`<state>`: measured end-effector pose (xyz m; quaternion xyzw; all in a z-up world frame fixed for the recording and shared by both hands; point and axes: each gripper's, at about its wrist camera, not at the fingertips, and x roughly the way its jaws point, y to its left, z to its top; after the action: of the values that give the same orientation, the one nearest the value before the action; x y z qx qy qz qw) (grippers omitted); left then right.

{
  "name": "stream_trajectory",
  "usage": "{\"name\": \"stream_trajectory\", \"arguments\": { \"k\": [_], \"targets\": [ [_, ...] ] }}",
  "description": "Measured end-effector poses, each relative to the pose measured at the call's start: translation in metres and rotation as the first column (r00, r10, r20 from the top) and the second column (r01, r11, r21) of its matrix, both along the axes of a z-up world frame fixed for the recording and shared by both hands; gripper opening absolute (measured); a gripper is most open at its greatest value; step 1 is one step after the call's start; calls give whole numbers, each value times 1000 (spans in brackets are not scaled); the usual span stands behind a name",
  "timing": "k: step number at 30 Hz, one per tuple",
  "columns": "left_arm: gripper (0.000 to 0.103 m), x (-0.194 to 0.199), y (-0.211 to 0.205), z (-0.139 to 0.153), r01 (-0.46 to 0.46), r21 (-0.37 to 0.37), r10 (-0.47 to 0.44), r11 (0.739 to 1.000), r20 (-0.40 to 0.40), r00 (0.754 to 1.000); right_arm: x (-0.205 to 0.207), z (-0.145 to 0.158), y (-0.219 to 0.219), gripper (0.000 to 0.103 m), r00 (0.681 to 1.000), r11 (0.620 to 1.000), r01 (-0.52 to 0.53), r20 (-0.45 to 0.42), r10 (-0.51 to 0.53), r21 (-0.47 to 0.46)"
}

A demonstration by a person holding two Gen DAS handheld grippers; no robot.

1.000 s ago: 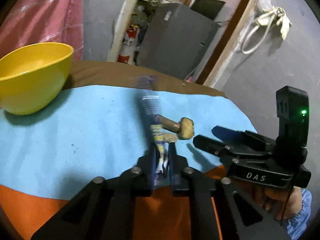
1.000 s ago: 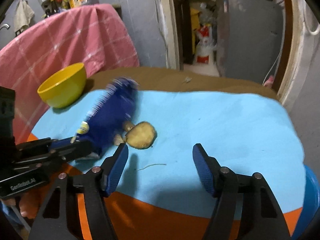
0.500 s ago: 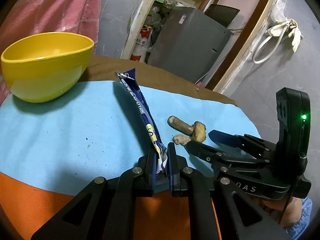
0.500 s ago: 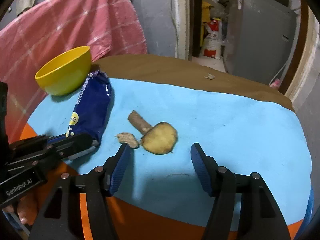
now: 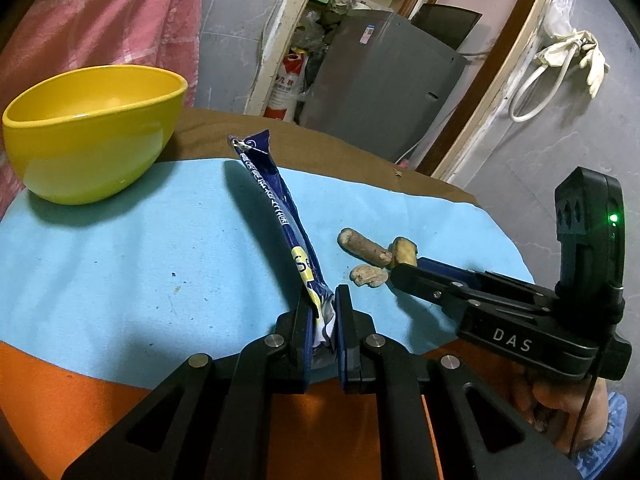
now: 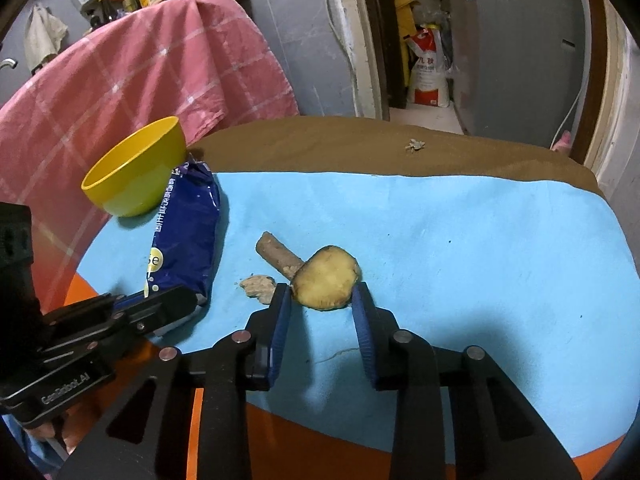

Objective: Collect trash
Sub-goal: 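Grasp the blue snack bag with the left tool while the right tool grasps the yellow potato slice, then lift the snack bag with the left tool while the right tool lifts the potato slice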

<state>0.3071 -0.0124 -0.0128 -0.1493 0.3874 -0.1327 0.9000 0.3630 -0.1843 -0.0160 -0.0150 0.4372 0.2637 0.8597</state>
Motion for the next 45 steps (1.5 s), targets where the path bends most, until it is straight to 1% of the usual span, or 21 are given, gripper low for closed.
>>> {"name": "stream_trajectory", "arguments": {
  "k": [8,16,19,24,27,34,40,45],
  "targets": [
    [8,-1,1,0,-9,-3,9,1000,4,1000,-4,2,-17,28,999,996,41,20,-43,85],
    [8,-1,0,-1,-13,-6,13,1000,6,1000,-11,5,-21,28,997,994,47,52,-52,102],
    [8,-1,1,-1,-13,-10,14,1000,7,1000,-19,7,-23,28,995,994,48,87,-57,103],
    [7,-2,1,-1,-17,-14,17,1000,9,1000,-38,15,-22,28,975,995,69,207,-82,69],
    [7,-2,1,0,-22,-14,22,1000,11,1000,-45,19,-26,28,961,993,84,256,-102,81],
    [7,-4,0,-1,-28,-9,28,1000,13,1000,-52,26,-36,28,942,987,90,311,-128,134],
    [7,-5,1,0,-26,-16,26,1000,19,999,-58,30,-38,27,927,984,94,347,-142,151],
    [7,-10,1,4,-24,-5,24,1000,51,998,-61,34,-39,27,915,983,98,373,-151,159]
  ]
}}
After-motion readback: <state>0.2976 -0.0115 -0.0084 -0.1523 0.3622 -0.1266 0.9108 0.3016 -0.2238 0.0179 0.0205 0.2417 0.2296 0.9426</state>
